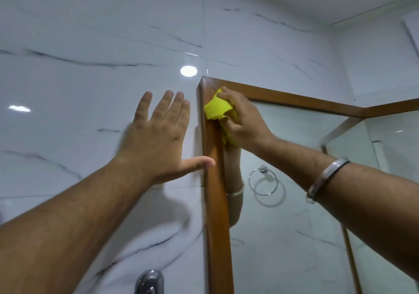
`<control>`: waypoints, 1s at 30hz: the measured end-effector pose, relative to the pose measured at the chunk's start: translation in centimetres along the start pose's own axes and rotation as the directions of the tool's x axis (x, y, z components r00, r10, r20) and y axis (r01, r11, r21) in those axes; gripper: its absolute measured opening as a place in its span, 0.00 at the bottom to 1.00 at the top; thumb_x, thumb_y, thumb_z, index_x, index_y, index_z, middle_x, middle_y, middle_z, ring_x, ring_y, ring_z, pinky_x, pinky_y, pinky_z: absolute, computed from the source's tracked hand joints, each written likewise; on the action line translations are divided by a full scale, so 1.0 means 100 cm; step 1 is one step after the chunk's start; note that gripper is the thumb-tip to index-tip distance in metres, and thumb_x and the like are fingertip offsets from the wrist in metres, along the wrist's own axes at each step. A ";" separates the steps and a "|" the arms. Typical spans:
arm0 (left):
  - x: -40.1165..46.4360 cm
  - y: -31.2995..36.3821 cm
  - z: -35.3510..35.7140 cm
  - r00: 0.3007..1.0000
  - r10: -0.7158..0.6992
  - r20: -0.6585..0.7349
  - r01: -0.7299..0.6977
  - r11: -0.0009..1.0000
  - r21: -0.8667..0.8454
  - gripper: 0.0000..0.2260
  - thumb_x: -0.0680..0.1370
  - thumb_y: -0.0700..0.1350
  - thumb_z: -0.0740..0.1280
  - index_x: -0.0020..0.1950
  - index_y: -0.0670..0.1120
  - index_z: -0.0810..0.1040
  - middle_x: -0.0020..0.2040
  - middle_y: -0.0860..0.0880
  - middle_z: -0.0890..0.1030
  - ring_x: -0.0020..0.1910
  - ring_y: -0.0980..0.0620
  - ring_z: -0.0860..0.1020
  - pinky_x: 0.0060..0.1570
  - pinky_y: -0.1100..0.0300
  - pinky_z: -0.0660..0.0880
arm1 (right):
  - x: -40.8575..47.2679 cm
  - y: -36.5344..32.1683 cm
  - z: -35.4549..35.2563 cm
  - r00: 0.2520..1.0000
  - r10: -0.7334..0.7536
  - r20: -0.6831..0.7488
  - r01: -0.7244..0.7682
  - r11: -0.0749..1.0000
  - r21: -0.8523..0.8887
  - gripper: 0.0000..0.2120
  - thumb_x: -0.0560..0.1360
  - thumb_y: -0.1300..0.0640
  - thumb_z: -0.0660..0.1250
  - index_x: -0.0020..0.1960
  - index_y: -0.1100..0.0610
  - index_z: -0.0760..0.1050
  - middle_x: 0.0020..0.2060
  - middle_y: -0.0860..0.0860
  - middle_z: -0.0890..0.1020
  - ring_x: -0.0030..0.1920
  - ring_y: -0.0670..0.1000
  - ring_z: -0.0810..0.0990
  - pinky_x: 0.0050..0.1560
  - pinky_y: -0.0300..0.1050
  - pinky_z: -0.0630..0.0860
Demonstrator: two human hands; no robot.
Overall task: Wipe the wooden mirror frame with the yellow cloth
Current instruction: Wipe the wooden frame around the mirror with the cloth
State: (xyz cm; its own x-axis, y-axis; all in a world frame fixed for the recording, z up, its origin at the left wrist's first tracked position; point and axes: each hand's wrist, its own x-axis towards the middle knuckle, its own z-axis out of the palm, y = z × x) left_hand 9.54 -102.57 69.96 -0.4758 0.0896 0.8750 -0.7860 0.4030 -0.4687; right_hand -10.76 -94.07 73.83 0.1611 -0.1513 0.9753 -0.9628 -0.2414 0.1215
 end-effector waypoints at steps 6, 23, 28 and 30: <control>-0.022 0.017 0.000 0.995 -0.053 0.086 0.060 0.995 -0.085 0.58 0.67 0.80 0.32 0.82 0.40 0.55 0.81 0.39 0.52 0.80 0.40 0.51 0.75 0.34 0.47 | -0.040 0.001 -0.001 0.997 -0.062 0.035 0.064 0.994 -0.083 0.29 0.69 0.61 0.65 0.71 0.62 0.71 0.72 0.60 0.71 0.71 0.59 0.70 0.73 0.41 0.61; -0.105 0.061 0.041 0.997 0.022 0.078 -0.018 0.999 -0.049 0.45 0.76 0.75 0.43 0.83 0.45 0.50 0.82 0.40 0.46 0.80 0.39 0.45 0.75 0.32 0.46 | -0.274 -0.020 0.038 0.974 -0.056 0.220 0.072 0.995 -0.067 0.32 0.75 0.52 0.66 0.76 0.59 0.62 0.77 0.56 0.63 0.77 0.59 0.60 0.77 0.55 0.56; -0.108 0.062 0.043 0.999 0.001 0.040 0.002 0.999 -0.053 0.40 0.79 0.71 0.46 0.83 0.46 0.50 0.82 0.40 0.47 0.80 0.39 0.46 0.75 0.33 0.46 | -0.250 -0.029 0.044 0.994 0.013 0.107 -0.006 0.998 -0.069 0.31 0.74 0.54 0.58 0.74 0.68 0.63 0.75 0.64 0.62 0.76 0.65 0.60 0.77 0.60 0.54; -0.106 0.063 0.042 0.998 -0.009 0.062 0.012 0.999 -0.053 0.39 0.79 0.69 0.46 0.83 0.45 0.48 0.82 0.40 0.46 0.80 0.39 0.45 0.75 0.33 0.46 | -0.285 -0.034 0.053 0.993 0.041 0.112 -0.034 0.998 -0.059 0.32 0.76 0.54 0.58 0.77 0.66 0.57 0.77 0.63 0.58 0.78 0.65 0.55 0.78 0.60 0.50</control>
State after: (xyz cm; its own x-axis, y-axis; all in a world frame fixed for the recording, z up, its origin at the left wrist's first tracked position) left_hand 7.98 -104.85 57.21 -0.4927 0.0293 0.8697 -0.7696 0.4519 -0.4512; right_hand -10.89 -93.97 44.61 0.1449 -0.2675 0.9526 -0.9789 -0.1790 0.0987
